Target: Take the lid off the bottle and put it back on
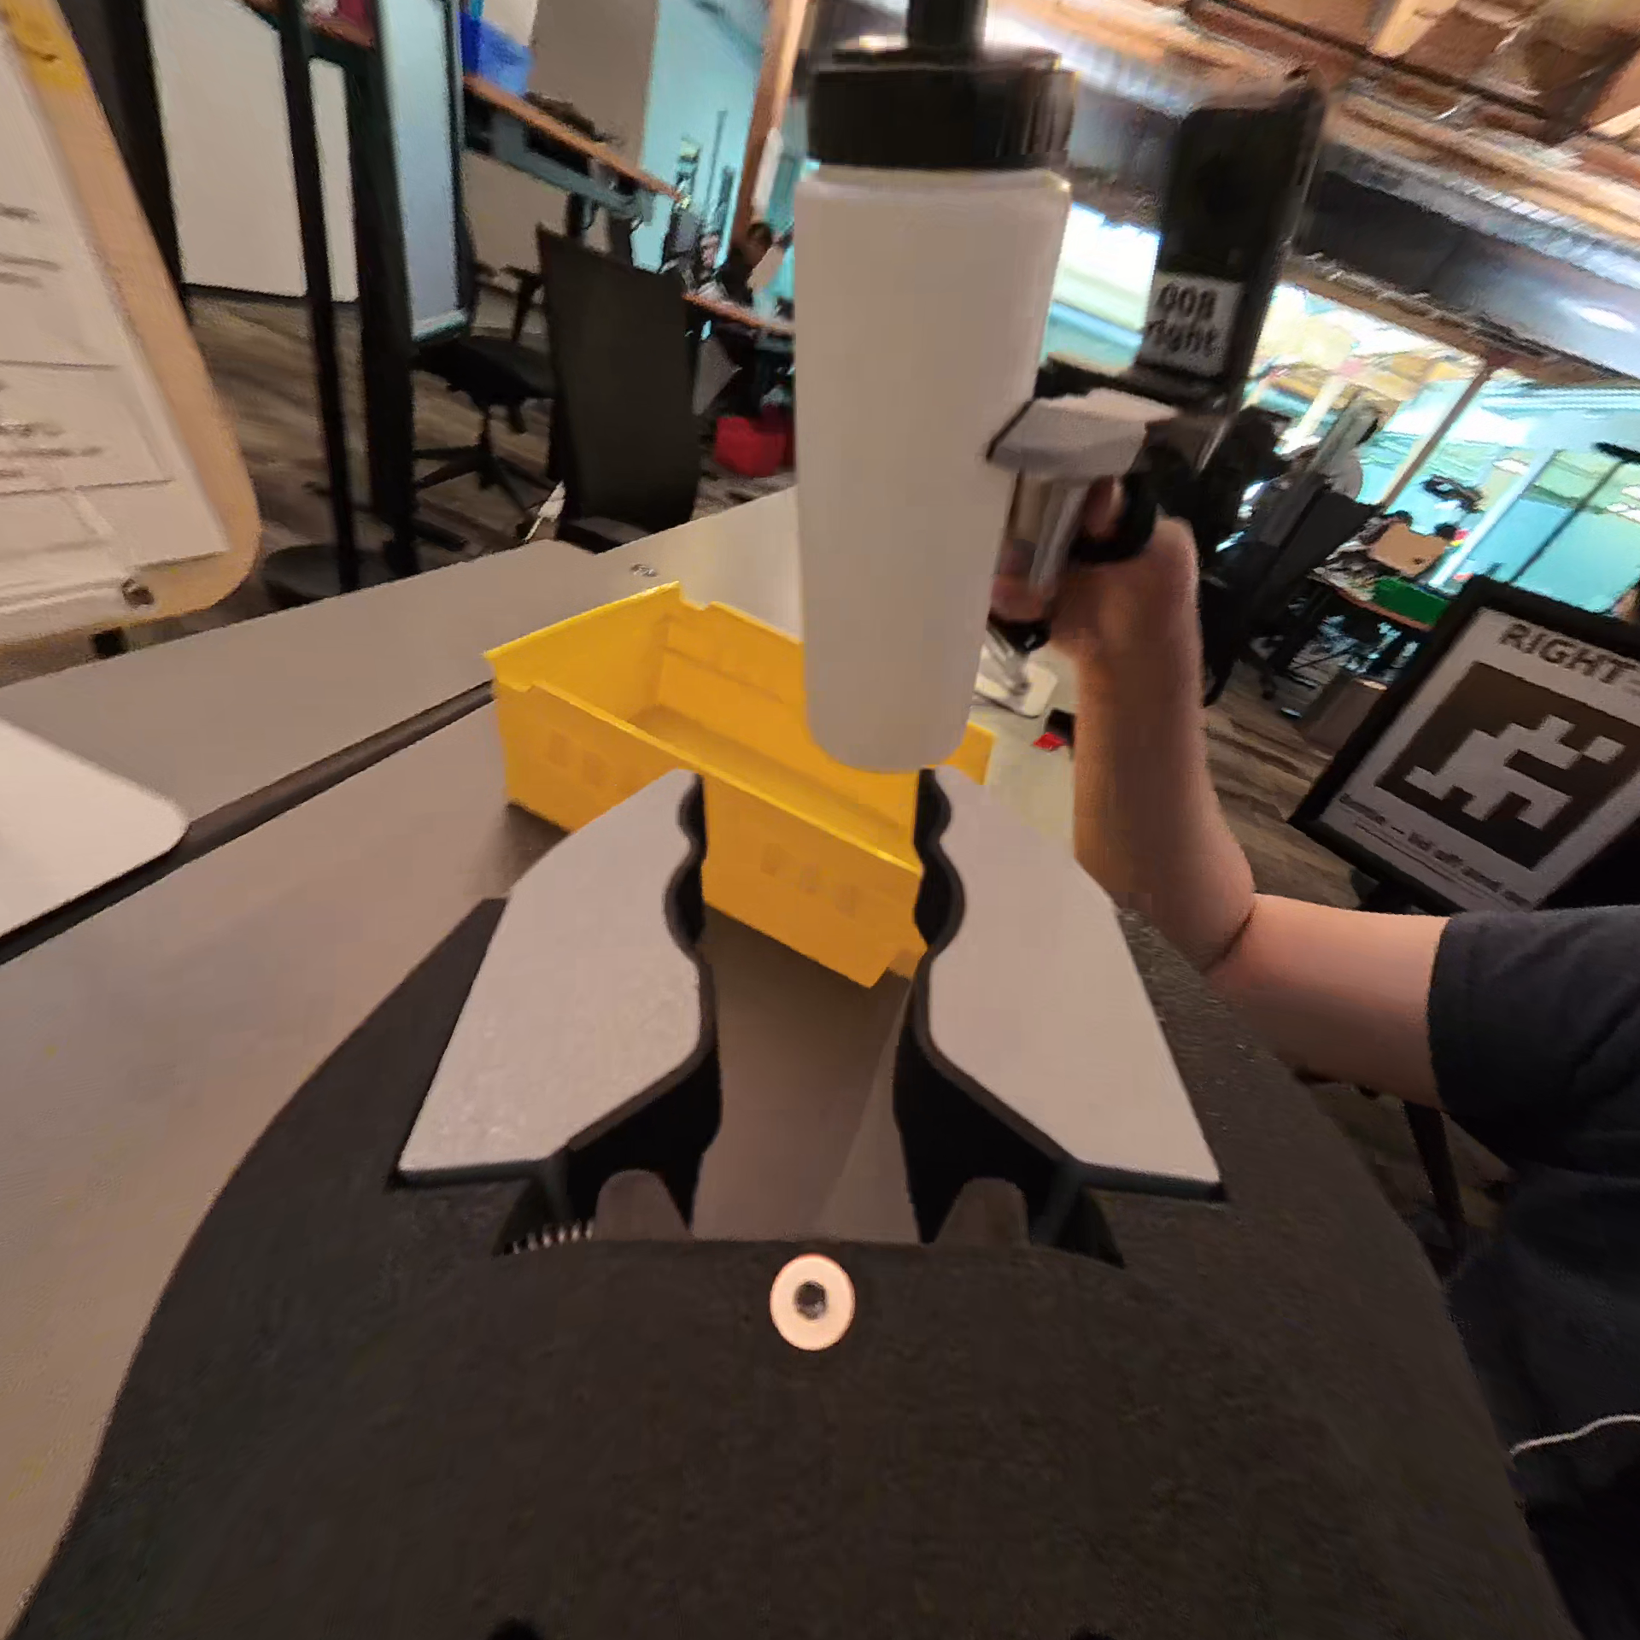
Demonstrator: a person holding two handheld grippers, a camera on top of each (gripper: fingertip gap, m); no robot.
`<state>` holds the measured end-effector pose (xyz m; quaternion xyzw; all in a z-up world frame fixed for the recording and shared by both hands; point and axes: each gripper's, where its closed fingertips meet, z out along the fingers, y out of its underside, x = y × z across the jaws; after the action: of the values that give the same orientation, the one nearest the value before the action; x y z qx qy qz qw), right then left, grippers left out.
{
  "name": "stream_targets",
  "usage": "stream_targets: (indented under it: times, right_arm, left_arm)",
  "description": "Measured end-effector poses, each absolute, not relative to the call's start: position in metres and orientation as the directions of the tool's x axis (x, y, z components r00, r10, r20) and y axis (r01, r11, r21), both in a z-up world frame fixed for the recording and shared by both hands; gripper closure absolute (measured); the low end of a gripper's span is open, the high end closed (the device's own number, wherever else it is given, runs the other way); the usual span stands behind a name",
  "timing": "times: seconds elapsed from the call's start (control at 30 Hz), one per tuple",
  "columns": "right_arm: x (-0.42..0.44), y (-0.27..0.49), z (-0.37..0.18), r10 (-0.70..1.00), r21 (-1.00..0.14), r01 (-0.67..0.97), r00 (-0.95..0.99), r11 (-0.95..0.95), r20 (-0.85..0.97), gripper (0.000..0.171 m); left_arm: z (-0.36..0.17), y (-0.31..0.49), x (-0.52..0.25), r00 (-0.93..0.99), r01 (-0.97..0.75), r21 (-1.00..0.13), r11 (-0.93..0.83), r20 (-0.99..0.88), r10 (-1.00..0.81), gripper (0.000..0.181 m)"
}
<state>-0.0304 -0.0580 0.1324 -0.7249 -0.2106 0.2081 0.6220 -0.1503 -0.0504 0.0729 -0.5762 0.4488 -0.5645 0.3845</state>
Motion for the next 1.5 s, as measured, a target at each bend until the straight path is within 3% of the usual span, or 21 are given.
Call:
stream_targets:
  times: [0.03, 0.1, 0.2, 0.3, 0.43, 0.63, 0.8, 0.87, 0.97, 1.03, 1.1, 1.2, 1.37, 1.5]
  right_arm:
    - [-0.004, -0.058, 0.125, 0.494, -0.976, 0.049, 0.867, -0.214, -0.065, 0.092]
    - [0.044, -0.057, 0.098, 0.349, -0.922, 0.000, 0.926, -0.387, -0.146, 0.092]
    - [0.099, -0.050, 0.036, 0.125, -0.761, -0.117, 0.959, -0.638, -0.252, 0.092]
    - [0.127, -0.044, -0.028, -0.012, -0.579, -0.152, 0.971, -0.801, -0.238, 0.092]
    - [0.133, -0.050, -0.087, -0.053, -0.361, -0.126, 0.977, -0.924, -0.207, 0.092]
    - [0.145, -0.067, -0.133, -0.071, -0.147, -0.087, 0.992, -0.985, -0.109, 0.091]
    - [0.144, -0.073, -0.121, -0.039, -0.158, -0.060, 0.990, -0.986, -0.134, 0.093]
    - [0.150, -0.074, -0.095, -0.015, -0.246, -0.036, 0.996, -0.968, -0.089, 0.093]
    - [0.161, -0.078, -0.049, -0.029, -0.428, -0.054, 0.998, -0.902, -0.064, 0.095]
    - [0.179, -0.087, -0.035, -0.095, -0.483, -0.110, 0.994, -0.868, -0.056, 0.095]
    - [0.199, -0.101, -0.041, -0.159, -0.457, -0.166, 0.986, -0.874, -0.054, 0.095]
    - [0.220, -0.123, -0.071, -0.232, -0.326, -0.250, 0.968, -0.912, -0.093, 0.095]
    - [0.214, -0.136, -0.106, -0.236, -0.164, -0.277, 0.943, -0.947, -0.234, 0.124]
    - [0.211, -0.137, -0.121, -0.231, -0.093, -0.254, 0.950, -0.963, -0.208, 0.148]
  left_arm:
    - [0.072, -0.049, -0.154, -0.032, -0.105, -0.948, -0.301, 0.306, -0.951, 0.146]
    - [0.073, -0.050, -0.162, -0.040, -0.127, -0.949, -0.288, 0.295, -0.955, 0.181]
    - [0.080, -0.047, -0.171, 0.001, -0.126, -0.954, -0.271, 0.274, -0.962, 0.181]
    - [0.078, -0.046, -0.178, 0.055, -0.189, -0.955, -0.231, 0.224, -0.973, 0.181]
    - [0.077, -0.042, -0.190, 0.141, -0.258, -0.948, -0.184, 0.151, -0.978, 0.181]
    - [0.078, -0.020, -0.218, 0.307, -0.316, -0.935, -0.158, 0.056, -0.950, 0.176]
    - [0.076, 0.023, -0.283, 0.584, -0.387, -0.902, -0.192, -0.078, -0.808, 0.161]
    - [0.074, 0.041, -0.319, 0.692, -0.393, -0.886, -0.246, -0.110, -0.713, 0.153]
    - [0.068, 0.063, -0.372, 0.815, -0.331, -0.881, -0.338, -0.086, -0.573, 0.120]
    - [0.060, 0.072, -0.405, 0.868, -0.286, -0.871, -0.399, -0.058, -0.493, 0.117]
    - [0.050, 0.078, -0.435, 0.906, -0.251, -0.855, -0.454, -0.042, -0.421, 0.115]
    - [0.026, 0.081, -0.469, 0.940, -0.178, -0.804, -0.567, 0.032, -0.340, 0.117]
    - [-0.018, 0.081, -0.492, 0.945, -0.064, -0.678, -0.732, 0.195, -0.263, 0.127]
    - [-0.038, 0.088, -0.492, 0.941, -0.063, -0.635, -0.770, 0.219, -0.258, 0.129]
